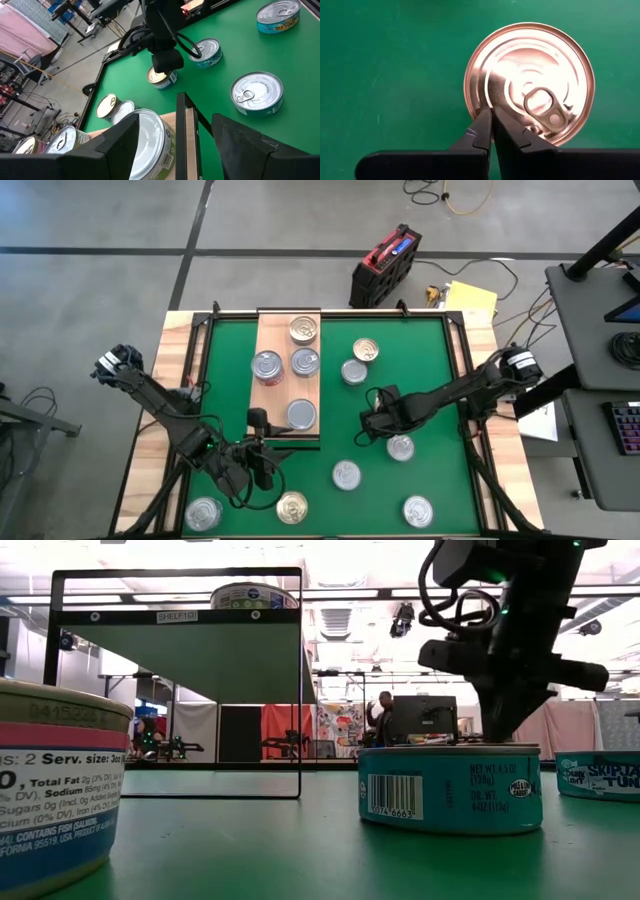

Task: Stack canned seafood by type on shelf
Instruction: Stack the blue and pink tuna can on top of the blue tuna can on the shelf

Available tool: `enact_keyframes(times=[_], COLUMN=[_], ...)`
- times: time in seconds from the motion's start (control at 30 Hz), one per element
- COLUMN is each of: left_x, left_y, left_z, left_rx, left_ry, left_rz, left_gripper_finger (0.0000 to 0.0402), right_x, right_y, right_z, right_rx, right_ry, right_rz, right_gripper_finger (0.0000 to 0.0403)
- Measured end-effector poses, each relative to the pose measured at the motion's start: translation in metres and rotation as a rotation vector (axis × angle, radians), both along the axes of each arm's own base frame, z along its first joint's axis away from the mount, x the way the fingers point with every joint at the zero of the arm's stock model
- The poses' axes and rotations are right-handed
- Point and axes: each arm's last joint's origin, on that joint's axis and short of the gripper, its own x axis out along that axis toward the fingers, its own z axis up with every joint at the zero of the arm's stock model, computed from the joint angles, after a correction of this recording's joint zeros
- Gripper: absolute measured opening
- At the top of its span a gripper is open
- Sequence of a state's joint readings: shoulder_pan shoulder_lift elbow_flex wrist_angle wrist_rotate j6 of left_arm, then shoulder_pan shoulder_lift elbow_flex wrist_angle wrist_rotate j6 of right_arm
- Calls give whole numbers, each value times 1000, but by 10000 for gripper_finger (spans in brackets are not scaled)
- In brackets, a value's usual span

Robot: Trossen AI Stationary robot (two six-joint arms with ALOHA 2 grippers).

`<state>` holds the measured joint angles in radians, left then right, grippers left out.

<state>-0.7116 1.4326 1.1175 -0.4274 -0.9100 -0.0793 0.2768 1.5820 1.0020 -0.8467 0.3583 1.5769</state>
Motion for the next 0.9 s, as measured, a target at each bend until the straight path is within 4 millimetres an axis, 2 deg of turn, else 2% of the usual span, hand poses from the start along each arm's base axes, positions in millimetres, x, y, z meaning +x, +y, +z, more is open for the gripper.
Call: enact_keyframes(times=[0.6, 0.9], left_x=[0, 0], left_y=[0, 0], left_z=[0, 0], left_rx=[-32, -38], left_ry=[-11, -12], left_rz=[15, 17], left_gripper_finger=[233, 233], right_x=[26, 28], right_y=[20, 31], right_z=[-9, -19], right_rx=[65, 53], right_ry=[21, 23], right_rz=[125, 151], right_gripper_finger=[9, 9])
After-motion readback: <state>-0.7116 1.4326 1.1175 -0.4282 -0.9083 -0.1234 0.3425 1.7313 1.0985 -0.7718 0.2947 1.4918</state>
